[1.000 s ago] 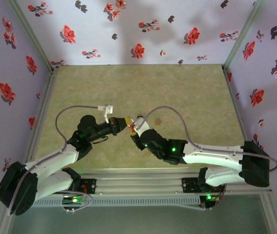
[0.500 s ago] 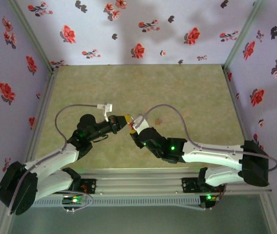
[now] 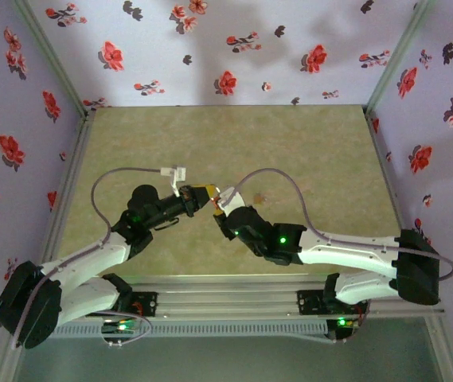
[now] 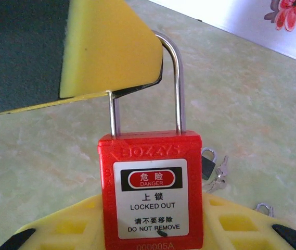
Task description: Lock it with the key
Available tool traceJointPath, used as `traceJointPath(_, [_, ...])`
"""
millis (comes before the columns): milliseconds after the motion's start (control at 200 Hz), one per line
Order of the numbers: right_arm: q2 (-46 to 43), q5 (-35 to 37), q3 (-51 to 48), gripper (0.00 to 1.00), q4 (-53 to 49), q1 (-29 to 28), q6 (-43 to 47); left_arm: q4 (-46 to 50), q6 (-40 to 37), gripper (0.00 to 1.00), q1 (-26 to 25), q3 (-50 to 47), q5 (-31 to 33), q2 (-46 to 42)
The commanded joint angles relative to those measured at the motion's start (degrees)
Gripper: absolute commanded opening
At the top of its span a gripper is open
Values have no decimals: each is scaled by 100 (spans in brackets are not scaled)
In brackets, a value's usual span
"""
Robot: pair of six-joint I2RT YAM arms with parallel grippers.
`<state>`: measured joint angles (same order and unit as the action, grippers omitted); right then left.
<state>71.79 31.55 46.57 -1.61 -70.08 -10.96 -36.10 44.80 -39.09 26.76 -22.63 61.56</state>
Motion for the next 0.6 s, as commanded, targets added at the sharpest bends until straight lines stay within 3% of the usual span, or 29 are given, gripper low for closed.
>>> traceJointPath(0, [-155,368,499,0,1575,152,-177,473,-254,0,-406,-46,-925,128])
traceJointPath(335, [-181,166,295,0,1406,223,-319,542,-253,0,-398,-13,-923,65])
traceJointPath(595, [-262,95,115,0,1224,216,-372,542,-229,35,-340,-39,-905,5])
